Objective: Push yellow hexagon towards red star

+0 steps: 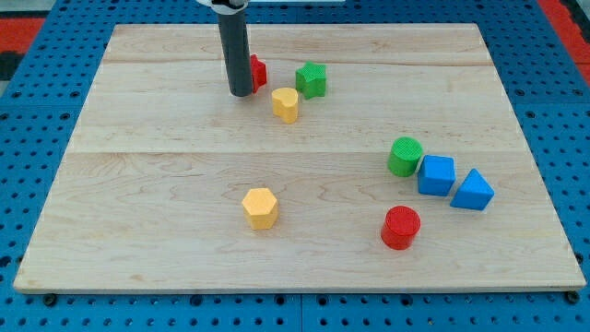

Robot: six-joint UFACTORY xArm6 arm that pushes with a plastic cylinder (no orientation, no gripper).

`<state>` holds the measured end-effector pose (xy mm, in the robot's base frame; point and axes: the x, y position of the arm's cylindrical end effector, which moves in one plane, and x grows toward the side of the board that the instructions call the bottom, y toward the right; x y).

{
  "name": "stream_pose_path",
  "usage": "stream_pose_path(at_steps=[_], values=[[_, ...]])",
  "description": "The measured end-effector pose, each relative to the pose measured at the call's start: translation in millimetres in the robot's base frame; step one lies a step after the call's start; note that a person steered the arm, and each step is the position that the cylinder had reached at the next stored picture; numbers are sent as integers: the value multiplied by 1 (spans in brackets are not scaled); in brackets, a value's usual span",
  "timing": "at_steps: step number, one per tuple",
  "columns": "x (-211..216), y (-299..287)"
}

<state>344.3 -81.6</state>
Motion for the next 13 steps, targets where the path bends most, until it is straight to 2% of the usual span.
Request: stream_pose_path(at_steps=[1,2,3,4,5,6,7,9,10,11,13], values=[[65,-9],[114,39],[152,135],[217,161],[274,146],[260,115],[218,101],[180,19],[169,1],[184,-7],[184,-40]])
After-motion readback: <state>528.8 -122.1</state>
